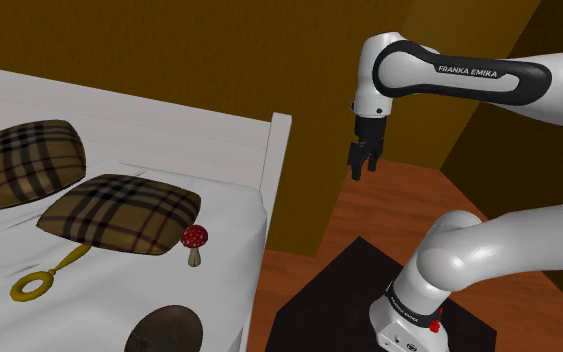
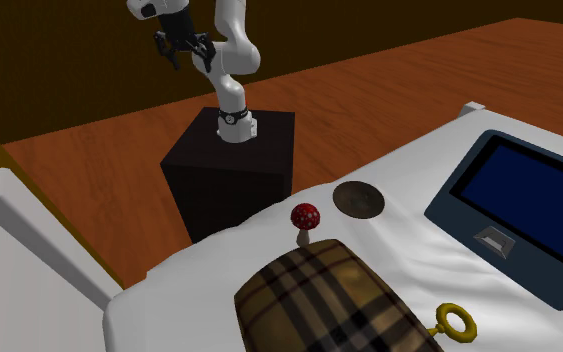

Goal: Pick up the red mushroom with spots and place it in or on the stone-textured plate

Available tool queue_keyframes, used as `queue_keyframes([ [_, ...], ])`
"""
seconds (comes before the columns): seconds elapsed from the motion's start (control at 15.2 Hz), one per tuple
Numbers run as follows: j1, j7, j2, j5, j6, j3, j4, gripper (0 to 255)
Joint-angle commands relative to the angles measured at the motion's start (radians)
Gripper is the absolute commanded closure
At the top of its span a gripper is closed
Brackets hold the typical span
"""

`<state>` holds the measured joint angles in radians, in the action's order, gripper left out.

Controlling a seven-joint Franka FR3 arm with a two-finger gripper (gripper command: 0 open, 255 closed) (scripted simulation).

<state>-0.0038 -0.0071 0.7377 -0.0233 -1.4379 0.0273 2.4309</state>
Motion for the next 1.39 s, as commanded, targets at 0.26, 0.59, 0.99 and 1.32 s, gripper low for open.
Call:
queue_keyframes([
  [0.26, 0.026, 0.075, -0.071, 0.062, -0.113, -0.056, 0.023, 0],
  [0.59, 0.057, 0.161, -0.188, 0.127, -0.256, -0.123, 0.021, 0],
  [0.99, 0.086, 0.259, -0.362, 0.176, -0.419, -0.200, -0.027, 0],
  [1.32, 0.106, 0.342, -0.525, 0.186, -0.539, -0.255, -0.103, 0],
])
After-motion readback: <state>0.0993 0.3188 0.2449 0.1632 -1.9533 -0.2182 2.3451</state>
